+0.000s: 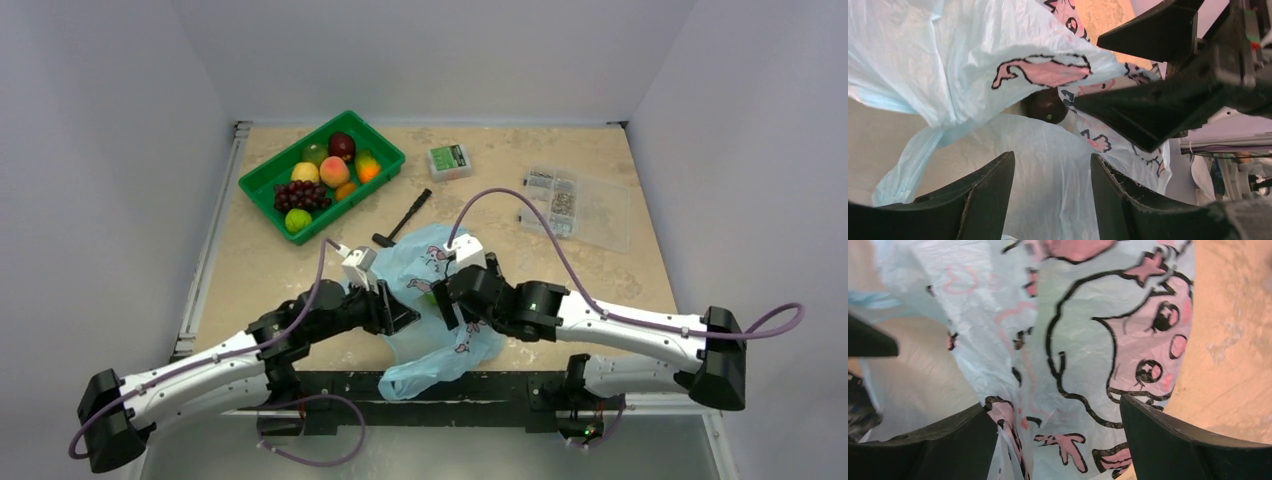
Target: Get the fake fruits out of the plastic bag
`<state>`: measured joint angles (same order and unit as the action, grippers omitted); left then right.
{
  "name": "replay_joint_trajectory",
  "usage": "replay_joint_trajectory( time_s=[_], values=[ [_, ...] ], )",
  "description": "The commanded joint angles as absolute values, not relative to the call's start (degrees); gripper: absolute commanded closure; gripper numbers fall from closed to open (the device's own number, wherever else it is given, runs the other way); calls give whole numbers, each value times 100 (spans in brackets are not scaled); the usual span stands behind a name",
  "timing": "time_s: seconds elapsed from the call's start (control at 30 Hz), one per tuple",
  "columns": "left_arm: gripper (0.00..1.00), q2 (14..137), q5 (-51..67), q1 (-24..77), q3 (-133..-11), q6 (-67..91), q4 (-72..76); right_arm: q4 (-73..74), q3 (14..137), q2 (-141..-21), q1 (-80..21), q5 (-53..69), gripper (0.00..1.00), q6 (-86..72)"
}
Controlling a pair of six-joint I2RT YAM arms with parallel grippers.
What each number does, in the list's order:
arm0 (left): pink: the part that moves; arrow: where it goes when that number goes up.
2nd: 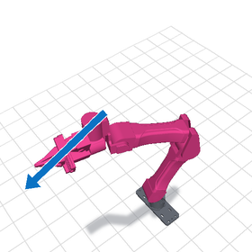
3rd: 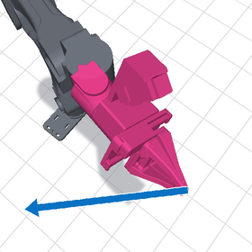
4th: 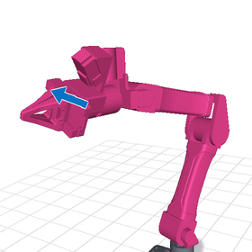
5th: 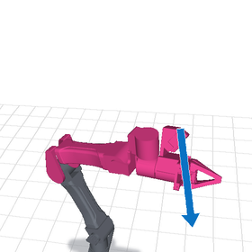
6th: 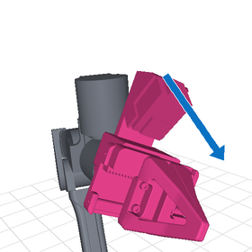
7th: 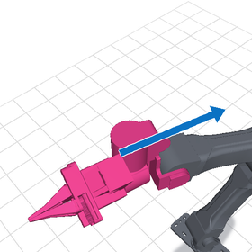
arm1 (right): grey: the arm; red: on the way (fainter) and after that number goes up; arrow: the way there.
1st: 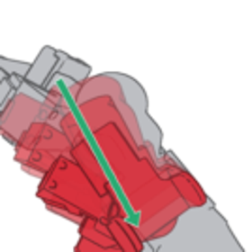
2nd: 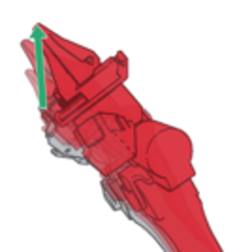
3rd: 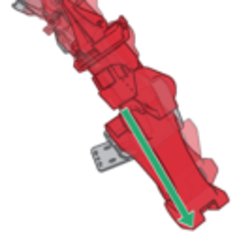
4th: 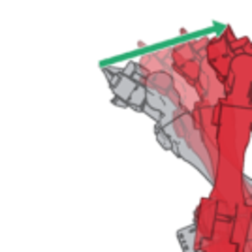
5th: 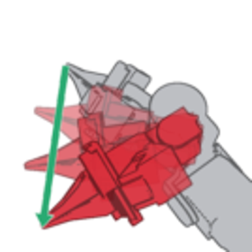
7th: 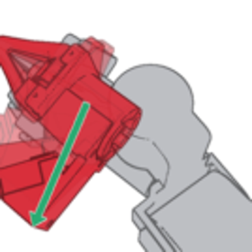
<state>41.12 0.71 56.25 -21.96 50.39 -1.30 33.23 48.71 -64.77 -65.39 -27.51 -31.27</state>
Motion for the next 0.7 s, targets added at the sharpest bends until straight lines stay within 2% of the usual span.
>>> replay_joint_trajectory(
  time_s=[0.0,0.17,0.33,0.47,0.6,0.67],
  values=[
    [41,3466,153,5599,-2672,5091,-956,3006,5524,-6539,-7372,-3614,13,-1937],
    [35,2391,-513,5599,-3686,4749,-2949,3010,6205,-7266,-7904,-4274,11,-566],
    [27,1348,-1121,5594,-4481,4525,-4540,2947,6743,-7825,-7924,-3446,7,333],
    [23,816,-1331,5599,-4899,4444,-5146,2325,6791,-8273,-7912,-3145,2,692],
    [21,641,-1226,5599,-4897,4460,-5258,1608,6671,-8907,-7852,-4195,1,1112],
    [21,620,-1127,5599,-4834,4513,-5253,803,6310,-9000,-7829,-4984,4,1514]
  ],
)
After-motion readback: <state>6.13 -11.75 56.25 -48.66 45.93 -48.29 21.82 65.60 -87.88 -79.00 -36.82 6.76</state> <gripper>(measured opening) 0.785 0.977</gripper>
